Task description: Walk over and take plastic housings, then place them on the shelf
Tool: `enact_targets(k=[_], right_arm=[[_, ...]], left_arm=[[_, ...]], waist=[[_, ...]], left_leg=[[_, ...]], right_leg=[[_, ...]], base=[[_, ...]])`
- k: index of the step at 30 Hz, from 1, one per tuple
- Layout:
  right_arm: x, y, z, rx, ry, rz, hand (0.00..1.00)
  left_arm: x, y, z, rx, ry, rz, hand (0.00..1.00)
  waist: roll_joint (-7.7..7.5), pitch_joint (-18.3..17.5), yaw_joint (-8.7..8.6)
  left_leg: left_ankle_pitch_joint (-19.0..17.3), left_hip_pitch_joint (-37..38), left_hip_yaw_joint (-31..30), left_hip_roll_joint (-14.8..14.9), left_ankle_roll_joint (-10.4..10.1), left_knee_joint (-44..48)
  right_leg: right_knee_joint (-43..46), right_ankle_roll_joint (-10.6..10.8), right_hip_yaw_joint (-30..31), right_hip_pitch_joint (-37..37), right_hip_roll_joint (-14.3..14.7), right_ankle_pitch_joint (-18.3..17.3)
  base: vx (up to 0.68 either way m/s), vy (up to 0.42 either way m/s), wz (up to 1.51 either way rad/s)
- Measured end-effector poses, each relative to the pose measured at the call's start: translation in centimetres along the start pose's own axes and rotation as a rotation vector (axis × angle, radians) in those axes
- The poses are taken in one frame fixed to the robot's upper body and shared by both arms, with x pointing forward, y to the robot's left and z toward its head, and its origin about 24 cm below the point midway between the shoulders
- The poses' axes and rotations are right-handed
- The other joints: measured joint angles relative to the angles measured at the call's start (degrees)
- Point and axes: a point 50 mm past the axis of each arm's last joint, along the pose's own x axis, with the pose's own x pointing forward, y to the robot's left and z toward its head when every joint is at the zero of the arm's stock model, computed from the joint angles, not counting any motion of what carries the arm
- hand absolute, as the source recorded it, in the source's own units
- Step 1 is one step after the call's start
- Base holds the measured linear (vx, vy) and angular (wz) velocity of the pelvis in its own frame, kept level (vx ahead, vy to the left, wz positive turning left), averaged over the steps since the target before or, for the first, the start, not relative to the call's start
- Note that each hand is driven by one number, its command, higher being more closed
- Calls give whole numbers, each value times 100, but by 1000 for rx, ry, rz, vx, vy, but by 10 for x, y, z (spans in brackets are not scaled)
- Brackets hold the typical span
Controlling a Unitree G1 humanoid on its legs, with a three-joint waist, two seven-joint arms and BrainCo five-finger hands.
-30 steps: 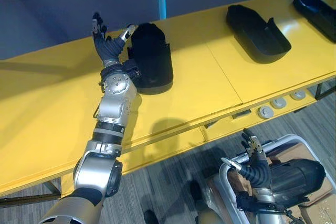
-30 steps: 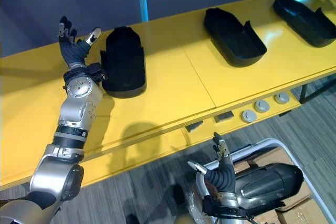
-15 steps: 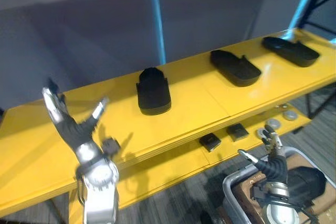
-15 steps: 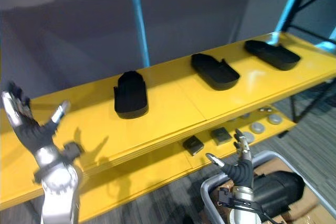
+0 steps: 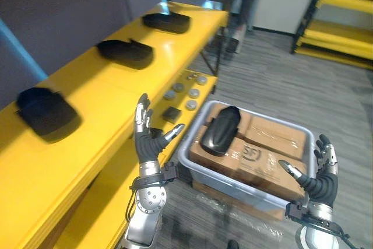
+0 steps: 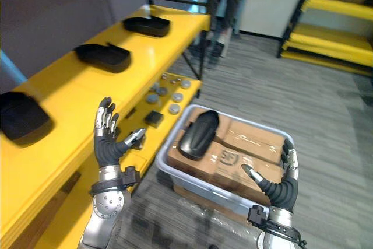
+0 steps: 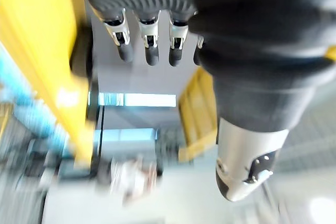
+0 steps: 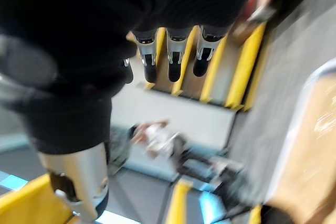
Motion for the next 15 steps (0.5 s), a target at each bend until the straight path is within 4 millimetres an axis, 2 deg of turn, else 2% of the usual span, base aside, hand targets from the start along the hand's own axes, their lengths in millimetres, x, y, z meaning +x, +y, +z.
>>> enact_targets(k=[2,3,4,5,6,7,8,10,11,12,13,14,15], right_arm=[[-6,15,-1,32,15,82,0],[-7,20,-1,43,16,104,0],[-9,28,-4,59,34,141,0],[-11,34,-11,62,66,170,0],[-11,36,-16,59,84,180,0],[-12,38,-27,61,131,183,0],[-13,39,-36,55,171,185,0],[-12,43,-45,57,210,185,0],[-5,48,-52,51,230,176,0],[0,51,-54,50,235,170,0],[8,56,-59,46,250,156,0],[13,59,-61,42,258,146,0],[29,66,-64,37,265,111,0]], left_arm=[[1,1,-1,8,1,-12,0],[1,3,-4,15,8,-5,0],[1,8,-14,35,48,17,0],[-1,15,-27,60,102,39,0],[-2,18,-34,74,132,52,0],[-6,23,-48,105,196,65,0],[-13,30,-60,137,260,83,0],[-22,41,-73,193,324,109,0],[-32,50,-85,246,387,132,0],[-36,54,-89,262,410,144,0],[-47,61,-96,293,460,162,0],[-51,64,-100,303,486,165,0],[-61,67,-108,323,538,162,0]], waist=[[9,-12,-1],[15,-7,9],[6,6,19],[-7,48,40],[-13,91,55],[-27,127,134],[-44,158,229],[-79,217,323],[-67,245,345],[-59,261,375],[-33,275,457],[-14,295,501],[18,437,564]], left_leg=[[106,207,254,597,-193,312],[133,176,241,760,-147,524],[260,13,38,1011,58,1068],[473,-344,-424,1183,409,1718],[509,-556,-783,1183,466,2061],[289,-868,-1345,975,163,2348],[145,-1025,-1645,755,-51,2286],[110,-1112,-1720,584,-105,1890],[148,-1187,-1791,401,-106,1248],[189,-1184,-1797,332,-58,959],[353,-1177,-1803,237,71,423],[507,-1174,-1819,187,95,208],[1030,-1218,-2060,21,-6,-191]], right_leg=[[-103,-282,214,101,562,-72],[-88,-341,248,102,662,-81],[-10,-498,340,146,814,-73],[-21,-597,437,240,900,-46],[-95,-626,445,317,917,-28],[-231,-676,493,424,905,5],[-335,-693,519,531,890,18],[-413,-693,442,639,876,18],[-453,-689,323,672,828,20],[-470,-685,251,670,806,21],[-544,-662,220,651,799,34],[-567,-645,200,638,802,43],[-576,-576,64,595,788,30]], base=[[63,-280,-96],[102,-345,-84],[160,-357,-57],[181,-327,-42],[203,-279,-24],[166,-186,-17],[143,-140,-17],[80,-31,2],[70,-4,18],[75,33,18],[47,70,4],[75,190,26],[53,160,29]])
